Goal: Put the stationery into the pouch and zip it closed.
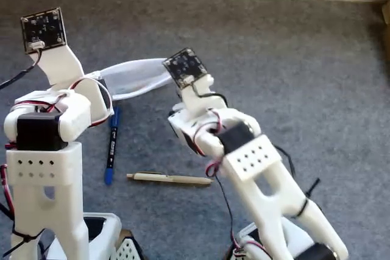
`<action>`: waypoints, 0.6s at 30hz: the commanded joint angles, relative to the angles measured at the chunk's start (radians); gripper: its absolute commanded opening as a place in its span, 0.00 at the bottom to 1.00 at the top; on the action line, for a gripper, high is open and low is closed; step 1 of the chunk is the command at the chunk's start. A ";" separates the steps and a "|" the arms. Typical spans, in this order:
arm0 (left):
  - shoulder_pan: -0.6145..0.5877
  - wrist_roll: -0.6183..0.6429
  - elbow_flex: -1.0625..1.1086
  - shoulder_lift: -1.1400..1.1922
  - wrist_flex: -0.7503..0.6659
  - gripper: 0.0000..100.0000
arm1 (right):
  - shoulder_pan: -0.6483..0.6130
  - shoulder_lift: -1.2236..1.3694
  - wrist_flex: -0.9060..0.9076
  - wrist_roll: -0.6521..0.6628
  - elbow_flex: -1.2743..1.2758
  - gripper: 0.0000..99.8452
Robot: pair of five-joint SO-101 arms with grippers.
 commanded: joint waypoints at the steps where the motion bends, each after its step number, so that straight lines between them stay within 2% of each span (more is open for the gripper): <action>1: 0.012 0.011 0.002 -0.002 -0.006 0.01 | 0.010 -0.139 -0.091 -0.048 0.045 0.01; 10: 0.012 0.011 0.004 -0.002 -0.005 0.01 | 0.008 -0.400 -0.464 -0.048 0.349 0.01; 18: 0.012 0.011 0.027 -0.004 -0.012 0.01 | 0.007 -0.427 -0.657 -0.052 0.414 0.01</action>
